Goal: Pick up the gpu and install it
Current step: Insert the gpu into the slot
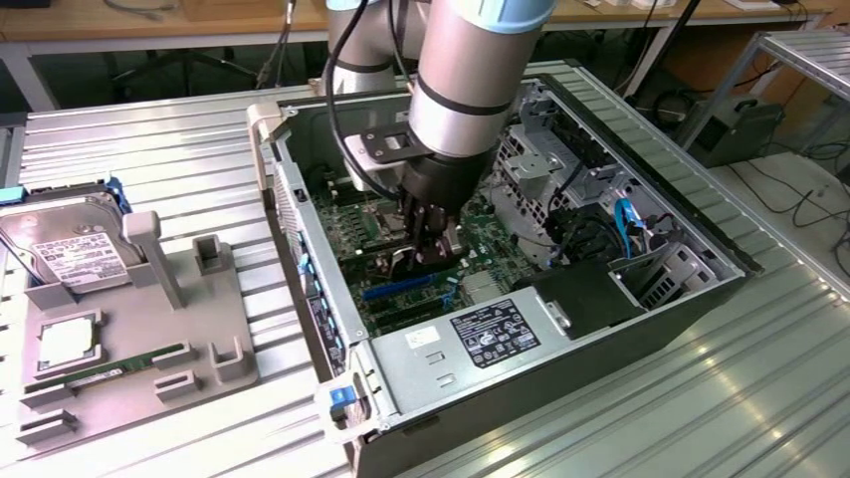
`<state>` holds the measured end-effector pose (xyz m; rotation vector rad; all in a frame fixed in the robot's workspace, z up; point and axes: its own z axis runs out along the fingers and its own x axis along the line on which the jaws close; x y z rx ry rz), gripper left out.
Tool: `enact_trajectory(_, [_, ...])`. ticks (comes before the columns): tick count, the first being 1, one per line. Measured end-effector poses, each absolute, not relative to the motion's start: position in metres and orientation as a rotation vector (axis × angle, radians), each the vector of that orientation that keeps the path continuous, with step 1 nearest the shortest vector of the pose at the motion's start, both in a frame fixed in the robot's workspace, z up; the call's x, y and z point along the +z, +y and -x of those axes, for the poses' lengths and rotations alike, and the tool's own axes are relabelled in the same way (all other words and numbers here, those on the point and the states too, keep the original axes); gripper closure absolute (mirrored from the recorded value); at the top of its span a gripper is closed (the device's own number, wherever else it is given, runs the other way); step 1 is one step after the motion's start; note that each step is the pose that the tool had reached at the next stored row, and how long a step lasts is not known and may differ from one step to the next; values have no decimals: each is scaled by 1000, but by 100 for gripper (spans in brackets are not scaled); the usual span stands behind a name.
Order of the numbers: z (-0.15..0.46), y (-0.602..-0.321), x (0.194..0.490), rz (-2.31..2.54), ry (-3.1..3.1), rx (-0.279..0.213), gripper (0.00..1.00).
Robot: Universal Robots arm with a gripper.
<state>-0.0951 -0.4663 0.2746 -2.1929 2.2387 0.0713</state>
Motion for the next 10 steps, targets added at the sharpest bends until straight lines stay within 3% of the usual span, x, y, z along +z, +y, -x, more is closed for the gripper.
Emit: enact_trajectory(10, [96,-466,269,2199,2232,70,74])
